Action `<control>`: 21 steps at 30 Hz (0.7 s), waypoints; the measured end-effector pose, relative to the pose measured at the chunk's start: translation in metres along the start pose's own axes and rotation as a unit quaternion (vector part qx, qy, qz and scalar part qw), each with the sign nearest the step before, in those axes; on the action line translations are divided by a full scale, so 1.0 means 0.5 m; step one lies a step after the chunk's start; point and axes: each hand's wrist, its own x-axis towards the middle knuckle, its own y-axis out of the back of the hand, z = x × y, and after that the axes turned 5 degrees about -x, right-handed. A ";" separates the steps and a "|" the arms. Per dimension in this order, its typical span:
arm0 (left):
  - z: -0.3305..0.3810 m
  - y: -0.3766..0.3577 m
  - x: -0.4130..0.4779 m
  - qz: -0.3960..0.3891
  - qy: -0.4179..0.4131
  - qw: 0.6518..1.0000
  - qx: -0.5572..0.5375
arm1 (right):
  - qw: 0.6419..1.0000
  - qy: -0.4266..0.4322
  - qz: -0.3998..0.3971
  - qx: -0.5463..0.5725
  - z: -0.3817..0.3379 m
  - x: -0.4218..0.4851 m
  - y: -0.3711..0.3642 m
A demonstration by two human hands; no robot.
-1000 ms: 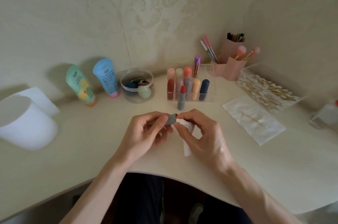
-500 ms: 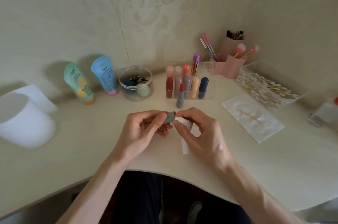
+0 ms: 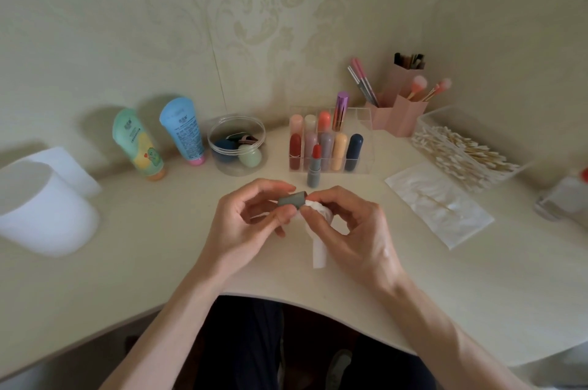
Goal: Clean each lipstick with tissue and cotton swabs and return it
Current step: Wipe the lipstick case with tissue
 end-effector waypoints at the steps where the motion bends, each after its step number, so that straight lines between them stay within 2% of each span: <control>1: 0.002 0.001 0.000 -0.009 0.022 1.000 -0.014 | 1.000 0.008 0.001 -0.003 -0.002 0.000 0.001; 4: -0.003 0.004 0.000 -0.026 0.040 0.999 -0.015 | 1.000 0.024 -0.001 -0.018 0.002 -0.001 0.004; 8: -0.008 -0.001 -0.001 0.007 -0.016 0.999 0.029 | 1.000 0.004 0.002 -0.021 0.005 -0.001 0.002; 14: -0.002 -0.007 -0.008 0.036 -0.204 0.963 0.173 | 0.993 -0.075 -0.020 0.092 -0.013 0.001 0.007; 17: -0.008 -0.008 -0.011 0.044 -0.267 0.936 0.224 | 0.965 -0.180 -0.016 0.190 -0.022 0.007 0.012; 19: -0.008 -0.005 -0.014 0.064 -0.218 0.956 0.184 | 0.938 -0.238 0.006 0.250 -0.016 0.016 0.027; 21: -0.005 -0.001 -0.013 0.079 -0.129 0.985 0.078 | 0.934 -0.250 0.037 0.251 -0.012 0.021 0.046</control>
